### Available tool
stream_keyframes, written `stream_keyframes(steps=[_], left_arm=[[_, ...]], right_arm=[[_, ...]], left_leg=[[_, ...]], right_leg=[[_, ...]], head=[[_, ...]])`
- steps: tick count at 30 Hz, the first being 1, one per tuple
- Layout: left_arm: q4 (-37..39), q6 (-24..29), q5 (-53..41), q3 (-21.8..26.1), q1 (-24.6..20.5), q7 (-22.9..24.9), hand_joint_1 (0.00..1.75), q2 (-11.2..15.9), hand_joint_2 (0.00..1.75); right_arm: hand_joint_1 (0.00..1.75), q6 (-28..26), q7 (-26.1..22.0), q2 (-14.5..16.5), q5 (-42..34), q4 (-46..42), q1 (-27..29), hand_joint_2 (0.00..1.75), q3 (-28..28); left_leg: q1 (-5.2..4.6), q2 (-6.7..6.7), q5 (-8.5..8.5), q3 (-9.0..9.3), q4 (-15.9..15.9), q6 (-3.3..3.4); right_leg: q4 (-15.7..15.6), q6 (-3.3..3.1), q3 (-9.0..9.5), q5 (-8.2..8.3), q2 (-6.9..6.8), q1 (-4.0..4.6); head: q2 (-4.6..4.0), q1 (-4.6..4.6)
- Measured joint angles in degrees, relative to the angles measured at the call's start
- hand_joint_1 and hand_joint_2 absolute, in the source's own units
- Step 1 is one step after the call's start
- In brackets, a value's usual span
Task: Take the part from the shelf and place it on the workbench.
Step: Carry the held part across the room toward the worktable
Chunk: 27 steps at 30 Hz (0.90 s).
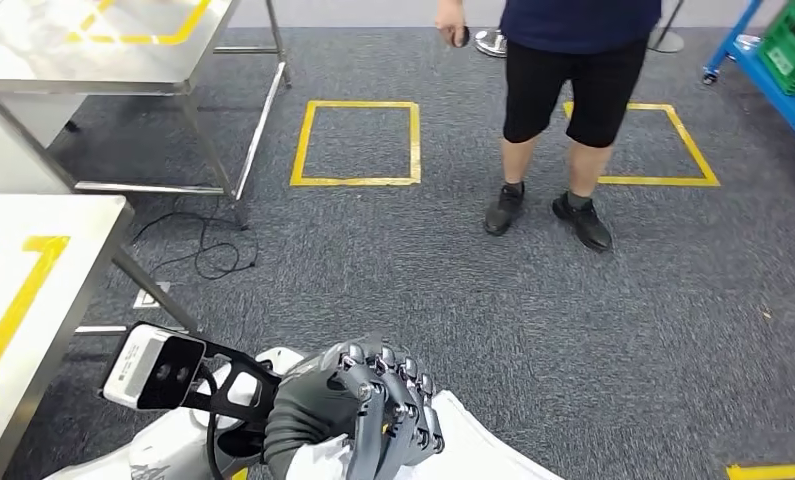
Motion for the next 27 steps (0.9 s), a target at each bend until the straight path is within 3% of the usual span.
stream_keyframes(steps=[2,3,4,6,7,9,11,12,14,15,16,18,19,21,22,24,25,27], left_arm=[[0.3,-0.4,-0.7,-0.1,0.1,-0.5,1.75,0.0,1.75],[0.4,-0.4,-1.0,-0.1,0.2,-0.7,1.75,0.0,1.75],[0.5,-0.4,-1.3,-0.1,0.2,-0.8,1.75,0.0,1.75],[0.5,-0.5,-1.4,-0.2,0.2,-0.9,1.75,0.0,1.75],[0.5,-0.6,-1.4,-0.2,0.2,-1.1,1.75,0.0,1.75],[0.5,-0.9,-1.4,-0.2,0.2,-1.4,1.75,0.1,1.75],[0.5,-1.1,-1.3,-0.2,0.2,-1.7,1.75,0.3,1.75],[0.5,-1.3,-1.3,-0.2,0.2,-1.7,1.75,0.5,1.75],[0.5,-1.5,-1.2,-0.3,0.1,-1.8,1.75,0.7,1.75],[0.5,-1.6,-1.1,-0.3,0.1,-1.9,1.75,0.7,1.75],[0.5,-1.7,-1.1,-0.3,0.1,-1.9,1.75,0.8,1.75],[0.5,-1.8,-1.1,-0.5,0.2,-2.1,1.75,0.9,1.75],[0.5,-1.8,-1.2,-0.5,0.2,-2.2,1.75,1.0,1.75],[0.3,-1.8,-1.4,-0.6,0.1,-2.4,1.75,1.1,1.75],[0.1,-1.8,-1.5,-0.6,0.0,-2.4,1.75,1.1,1.75],[-0.2,-1.8,-1.5,-0.6,-0.2,-2.5,1.75,1.1,1.75],[-0.3,-1.8,-1.6,-0.6,-0.3,-2.5,1.75,1.2,1.75],[-0.5,-1.7,-1.7,-0.6,-0.3,-2.5,1.75,1.2,1.75]], right_arm=[[0.00,0.1,-0.1,0.0,0.0,0.0,0.3,0.00,0.0],[0.00,0.1,0.0,0.0,0.0,0.0,0.4,0.00,0.1],[0.00,0.1,0.0,-0.1,0.0,0.0,0.5,0.00,0.1],[0.00,0.0,0.0,-0.1,0.0,-0.1,0.6,0.00,0.2],[0.00,0.0,0.0,0.0,0.0,-0.1,0.6,0.00,0.2],[0.00,-0.1,-0.1,0.0,0.0,-0.1,0.5,0.00,0.3],[0.00,-0.1,-0.1,0.1,0.1,-0.3,0.2,0.00,0.3],[0.00,-0.2,-0.1,0.1,0.2,-0.4,0.1,0.00,0.4],[0.00,-0.2,-0.1,0.0,0.3,-0.5,0.2,0.00,0.4],[0.00,-0.2,-0.2,0.0,0.3,-0.5,0.4,0.00,0.5],[0.00,-0.2,-0.2,-0.1,0.3,-0.5,0.6,0.00,0.5],[0.00,-0.2,-0.2,-0.1,0.3,-0.5,0.8,0.00,0.7],[0.00,-0.2,-0.2,-0.1,0.3,-0.5,0.9,0.00,0.7],[0.00,-0.2,-0.3,0.0,0.3,-0.5,0.9,0.00,0.8],[0.00,-0.2,-0.3,0.2,0.3,-0.6,0.9,0.00,0.8],[0.00,-0.1,-0.2,0.5,0.3,-0.7,0.9,0.00,0.9],[0.00,-0.1,-0.2,0.7,0.3,-0.8,0.9,0.00,0.9],[0.00,-0.1,-0.2,0.7,0.3,-0.9,0.8,0.00,0.9]], left_leg=[[0.08,-1.75,0.03,0.03,0.0,0.14],[0.10,-2.74,-0.02,0.05,0.1,0.10],[0.16,-3.76,-0.10,0.08,0.2,-0.01],[0.42,-5.67,-0.51,0.07,0.8,-0.55],[0.44,-6.48,-0.84,-0.06,1.2,-0.97],[0.43,-7.64,-1.36,-0.42,1.9,-1.62],[0.54,-8.39,-1.59,-0.62,2.1,-1.88],[0.57,-7.75,-1.86,-0.81,2.4,-2.03],[0.57,-4.50,-3.67,-2.30,5.7,-2.46],[0.51,-2.42,-5.27,-3.99,9.0,-2.60],[0.54,-1.16,-7.00,-6.08,13.1,-2.67],[0.54,-0.37,-8.77,-9.58,19.1,-2.43],[0.41,-0.27,-8.11,-9.81,19.1,-2.08],[-0.45,0.89,-4.46,-6.60,12.7,-0.70],[-1.20,2.52,-3.00,-4.36,8.5,0.15],[-2.37,5.07,-1.82,-1.62,3.4,1.33],[-2.60,5.30,-1.99,-1.42,2.8,1.57],[-2.37,3.70,-1.38,-0.82,1.6,1.84]], right_leg=[[7.5,-0.04,-4.31,-2.30,1.59,-0.08],[9.2,0.26,-5.63,-2.31,1.76,-0.19],[8.6,0.78,-5.88,-1.33,1.89,-0.33],[1.4,2.14,-3.43,2.59,3.19,-0.92],[-2.2,2.42,-1.90,4.21,4.09,-1.08],[-5.7,1.88,-0.29,5.55,5.07,-1.09],[-5.5,0.78,-0.11,5.45,4.14,-0.89],[-5.6,0.43,0.04,5.40,3.66,-0.87],[-5.6,-0.23,0.42,5.19,2.58,-0.71],[-5.7,-0.48,0.60,5.02,2.01,-0.44],[-5.7,-0.71,0.70,4.86,1.35,-0.18],[-5.6,-1.08,0.83,4.58,-0.12,0.36],[-5.6,-1.26,0.95,4.44,-0.86,0.64],[-5.7,-1.55,1.48,4.04,-2.28,1.10],[-5.7,-1.60,1.80,3.82,-2.95,1.29],[-5.8,-1.43,2.22,3.49,-4.31,1.44],[-6.0,-1.30,2.34,3.41,-5.08,1.45],[-6.2,-1.10,2.70,3.27,-6.04,1.50]], head=[[-0.01,0.15],[0.00,0.14],[0.00,0.15],[0.01,0.17],[0.01,0.26],[0.01,0.37],[0.01,0.38],[0.00,0.39],[0.00,0.14],[-0.01,0.02],[0.00,-0.11],[-0.01,-0.14],[0.00,-0.14],[0.01,-0.13],[0.01,-0.09],[0.00,-0.07],[0.00,-0.08],[0.01,-0.13]])
